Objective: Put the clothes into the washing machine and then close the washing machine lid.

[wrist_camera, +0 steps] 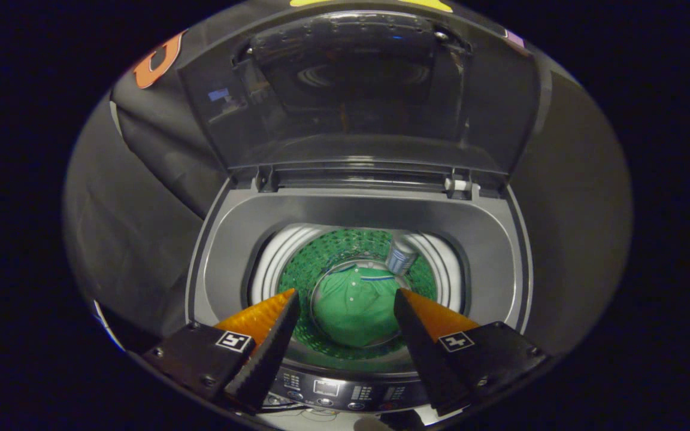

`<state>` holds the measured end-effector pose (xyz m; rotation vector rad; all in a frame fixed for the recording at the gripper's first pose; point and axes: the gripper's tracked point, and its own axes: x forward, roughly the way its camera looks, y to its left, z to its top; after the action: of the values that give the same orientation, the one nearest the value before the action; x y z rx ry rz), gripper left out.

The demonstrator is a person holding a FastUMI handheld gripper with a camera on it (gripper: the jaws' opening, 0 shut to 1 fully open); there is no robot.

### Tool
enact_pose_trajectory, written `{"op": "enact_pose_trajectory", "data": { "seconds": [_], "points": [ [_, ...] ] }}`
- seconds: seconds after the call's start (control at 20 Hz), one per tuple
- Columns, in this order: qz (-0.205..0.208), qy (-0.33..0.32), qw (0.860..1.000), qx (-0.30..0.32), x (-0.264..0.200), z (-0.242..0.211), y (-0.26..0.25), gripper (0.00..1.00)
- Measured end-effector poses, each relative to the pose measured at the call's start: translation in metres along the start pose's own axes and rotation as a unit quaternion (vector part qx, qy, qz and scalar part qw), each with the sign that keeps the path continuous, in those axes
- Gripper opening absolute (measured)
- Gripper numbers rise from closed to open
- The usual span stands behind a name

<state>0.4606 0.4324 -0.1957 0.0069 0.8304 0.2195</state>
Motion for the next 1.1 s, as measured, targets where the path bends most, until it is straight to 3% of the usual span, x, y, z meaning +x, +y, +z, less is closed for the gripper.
{"op": "enact_pose_trajectory", "data": {
  "seconds": [0.45, 0.7, 1.1],
  "points": [
    [0.015, -0.059, 0.998, -0.006, -0.058, 0.026, 0.010, 0.98],
    [0.024, -0.128, 0.991, -0.029, -0.110, 0.070, 0.020, 0.98],
    [0.036, -0.237, 0.969, -0.066, -0.186, 0.162, 0.052, 0.98]
  ]
}}
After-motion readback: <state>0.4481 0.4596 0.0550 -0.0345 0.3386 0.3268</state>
